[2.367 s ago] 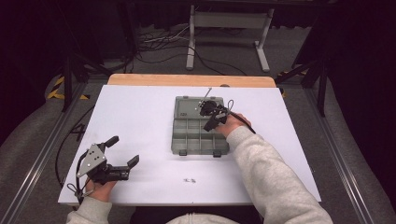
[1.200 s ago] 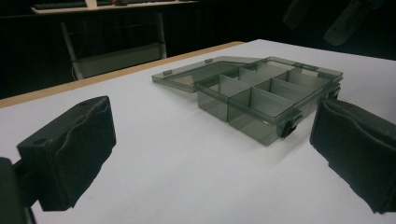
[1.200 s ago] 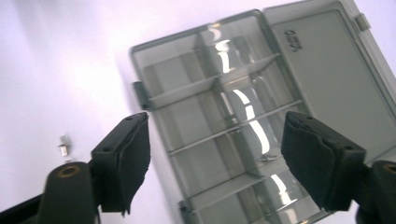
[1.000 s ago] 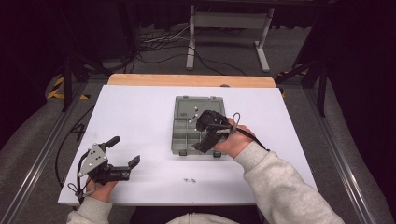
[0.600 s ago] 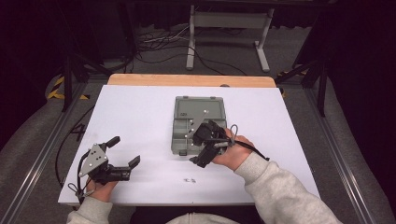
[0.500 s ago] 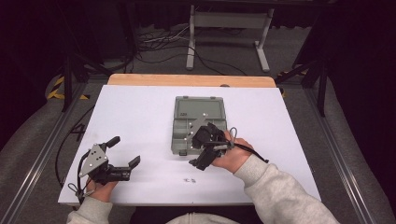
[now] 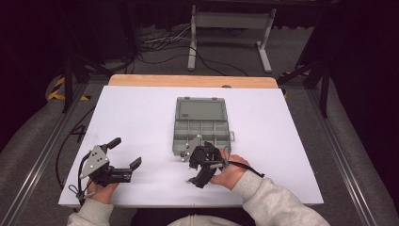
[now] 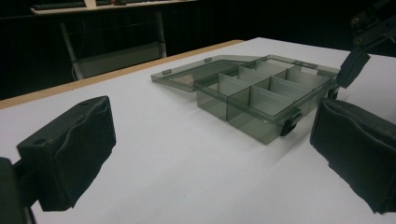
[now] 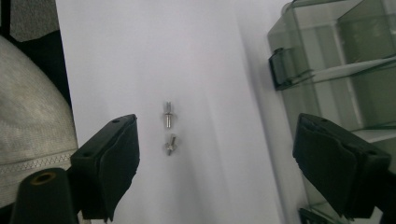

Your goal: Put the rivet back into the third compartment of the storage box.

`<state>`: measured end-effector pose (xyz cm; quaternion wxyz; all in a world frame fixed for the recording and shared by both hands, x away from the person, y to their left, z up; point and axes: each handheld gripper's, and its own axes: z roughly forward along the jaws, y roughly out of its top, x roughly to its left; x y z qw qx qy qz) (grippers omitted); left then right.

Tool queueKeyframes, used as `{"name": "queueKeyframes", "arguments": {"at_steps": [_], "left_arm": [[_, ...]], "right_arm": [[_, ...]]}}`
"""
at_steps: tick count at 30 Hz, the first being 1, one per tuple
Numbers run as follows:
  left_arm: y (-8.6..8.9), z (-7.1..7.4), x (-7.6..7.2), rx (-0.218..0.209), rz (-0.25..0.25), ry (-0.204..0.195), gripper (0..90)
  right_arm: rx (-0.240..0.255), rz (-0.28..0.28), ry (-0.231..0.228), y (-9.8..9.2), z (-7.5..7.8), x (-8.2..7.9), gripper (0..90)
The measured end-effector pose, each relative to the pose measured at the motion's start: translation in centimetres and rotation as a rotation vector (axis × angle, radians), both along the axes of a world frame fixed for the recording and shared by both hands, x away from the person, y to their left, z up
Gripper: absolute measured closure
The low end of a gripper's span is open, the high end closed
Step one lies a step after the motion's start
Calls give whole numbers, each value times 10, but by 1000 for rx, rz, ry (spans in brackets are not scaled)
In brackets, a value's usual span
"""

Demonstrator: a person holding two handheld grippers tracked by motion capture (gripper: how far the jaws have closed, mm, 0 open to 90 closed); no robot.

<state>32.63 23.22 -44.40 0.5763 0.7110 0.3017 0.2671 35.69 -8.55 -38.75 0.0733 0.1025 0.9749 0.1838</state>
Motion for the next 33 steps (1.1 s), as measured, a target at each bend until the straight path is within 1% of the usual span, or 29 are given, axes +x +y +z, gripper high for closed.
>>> {"name": "queueKeyframes", "arguments": {"at_steps": [4, 8, 9, 12, 13, 16, 18, 19, 21, 25, 28, 30, 31, 32, 33], "left_arm": [[0, 0, 0, 0, 0, 0, 8], [0, 0, 0, 0, -1, 0, 8], [0, 0, 0, 0, 0, 0, 8], [0, 0, 0, 1, -2, -1, 8], [0, 0, 0, 1, -1, 0, 8], [0, 0, 0, 3, -3, 3, 8], [0, 0, 0, 1, -3, 2, 8], [0, 0, 0, 1, -4, 3, 8], [0, 0, 0, 3, -3, 4, 8], [-1, 0, 0, 2, -2, 2, 8], [0, 0, 0, 6, -2, 4, 8], [0, 0, 0, 5, -2, 4, 8], [0, 0, 0, 6, -2, 4, 8], [0, 0, 0, 6, -2, 4, 8], [0, 0, 0, 4, -3, 2, 8]], "right_arm": [[-15, 10, 18, 3, -11, -2, 157], [-25, 18, 32, 5, -17, -3, 171], [-33, 23, 39, 6, -21, -4, 181], [-37, 23, 44, 7, -25, -5, 190], [-44, 31, 51, 7, -28, -5, 201], [-47, 26, 59, 8, -31, -6, 214], [-55, 32, 64, 8, -34, -6, 235], [-61, 28, 76, 9, -36, -8, 251], [-61, 33, 77, 9, -37, -8, 267], [-63, 51, 85, 9, -40, -9, 382], [-61, 51, 95, 10, -39, -10, 510], [-65, 53, 96, 9, -39, -9, 574], [-65, 54, 108, 9, -39, -9, 603], [-65, 54, 108, 9, -39, -9, 603], [-62, 53, 110, 9, -39, -9, 678]]}}
